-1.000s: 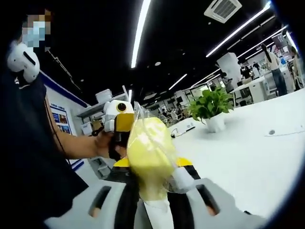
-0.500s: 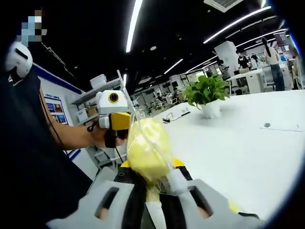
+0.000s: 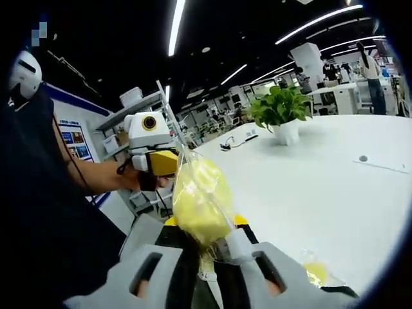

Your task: Compare the silicone blocks by pressing each to a similar depth, holding the contact briefly, and releasing to observe deformation and rebound differences across the visible hardness samples.

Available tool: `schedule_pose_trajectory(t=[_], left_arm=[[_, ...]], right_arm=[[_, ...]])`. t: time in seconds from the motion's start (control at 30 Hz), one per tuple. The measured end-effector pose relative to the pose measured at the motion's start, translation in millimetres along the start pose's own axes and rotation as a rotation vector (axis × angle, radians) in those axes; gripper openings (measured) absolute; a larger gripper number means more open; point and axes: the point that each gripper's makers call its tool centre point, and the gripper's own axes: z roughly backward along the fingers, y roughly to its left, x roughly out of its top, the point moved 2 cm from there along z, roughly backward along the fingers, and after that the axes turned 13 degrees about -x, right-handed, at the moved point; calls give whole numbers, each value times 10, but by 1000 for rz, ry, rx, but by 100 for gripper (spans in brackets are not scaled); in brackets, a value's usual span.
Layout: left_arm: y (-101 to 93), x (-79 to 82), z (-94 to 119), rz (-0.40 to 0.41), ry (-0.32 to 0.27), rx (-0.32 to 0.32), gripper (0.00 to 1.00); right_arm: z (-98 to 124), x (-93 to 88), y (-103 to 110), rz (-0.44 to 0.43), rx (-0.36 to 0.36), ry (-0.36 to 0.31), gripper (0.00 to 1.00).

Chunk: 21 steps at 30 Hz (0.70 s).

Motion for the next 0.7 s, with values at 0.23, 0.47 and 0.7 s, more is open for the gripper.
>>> schedule_pose_trajectory(t=[0.23,0.47,0.7], left_arm=[[76,20,33,32,-18,2,0],[42,61,36,-47,-24,-1,0],[66,47,40,-44,-28,8,0]], right_arm=[[-58,24,-22,-25,2,5,3],[-52,71,-17,5,14,-2,3],[-63,67,-26,27,15,-5,2]])
